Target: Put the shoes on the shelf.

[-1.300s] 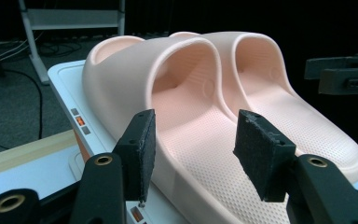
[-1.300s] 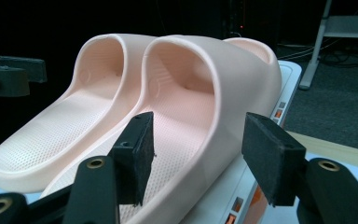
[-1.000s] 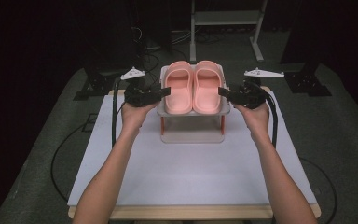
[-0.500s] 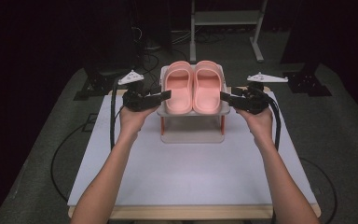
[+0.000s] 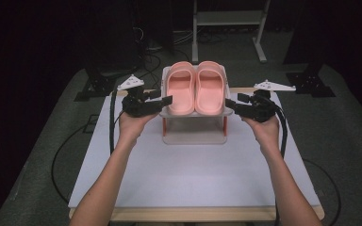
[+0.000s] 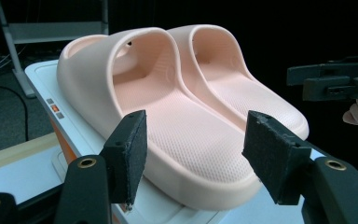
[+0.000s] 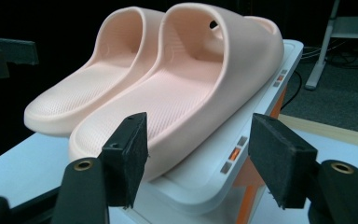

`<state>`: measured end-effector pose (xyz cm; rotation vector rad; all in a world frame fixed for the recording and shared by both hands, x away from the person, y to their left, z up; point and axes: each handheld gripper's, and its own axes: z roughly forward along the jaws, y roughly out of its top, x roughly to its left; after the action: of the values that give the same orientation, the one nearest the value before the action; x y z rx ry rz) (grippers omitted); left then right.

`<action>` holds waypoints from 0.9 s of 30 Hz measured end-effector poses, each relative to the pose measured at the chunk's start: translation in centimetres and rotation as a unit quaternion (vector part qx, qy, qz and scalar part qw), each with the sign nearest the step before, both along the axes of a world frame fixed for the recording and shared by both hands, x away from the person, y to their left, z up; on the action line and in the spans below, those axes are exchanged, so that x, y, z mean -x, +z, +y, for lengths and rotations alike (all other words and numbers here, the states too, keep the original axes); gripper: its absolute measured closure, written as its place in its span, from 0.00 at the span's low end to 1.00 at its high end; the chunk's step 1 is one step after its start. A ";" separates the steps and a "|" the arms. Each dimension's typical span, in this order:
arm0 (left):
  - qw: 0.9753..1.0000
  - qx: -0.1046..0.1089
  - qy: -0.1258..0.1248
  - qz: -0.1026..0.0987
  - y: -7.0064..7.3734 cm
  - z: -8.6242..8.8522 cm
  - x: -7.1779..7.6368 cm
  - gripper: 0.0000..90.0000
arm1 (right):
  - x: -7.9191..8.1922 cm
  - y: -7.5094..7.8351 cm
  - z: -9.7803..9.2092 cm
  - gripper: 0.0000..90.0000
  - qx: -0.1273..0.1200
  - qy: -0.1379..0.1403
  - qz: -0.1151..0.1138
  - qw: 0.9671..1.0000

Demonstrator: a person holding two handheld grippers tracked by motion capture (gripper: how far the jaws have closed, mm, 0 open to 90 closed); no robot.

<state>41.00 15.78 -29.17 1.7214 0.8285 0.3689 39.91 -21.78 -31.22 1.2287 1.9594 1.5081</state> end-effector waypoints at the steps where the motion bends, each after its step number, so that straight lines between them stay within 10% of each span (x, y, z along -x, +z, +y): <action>1: 1.000 -0.001 0.000 0.001 -0.1 0.1 0.1 0.43 | 0.1 -0.1 0.0 0.41 -0.001 -0.001 0.001 1.000; 27: 1.000 0.013 -0.003 0.004 -2.1 0.4 3.4 0.36 | 3.1 -1.9 -0.1 0.35 0.001 0.018 0.009 1.000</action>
<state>37.62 16.16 -31.22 1.7025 0.8309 0.3456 36.77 -21.92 -33.08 1.2147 2.0049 1.5171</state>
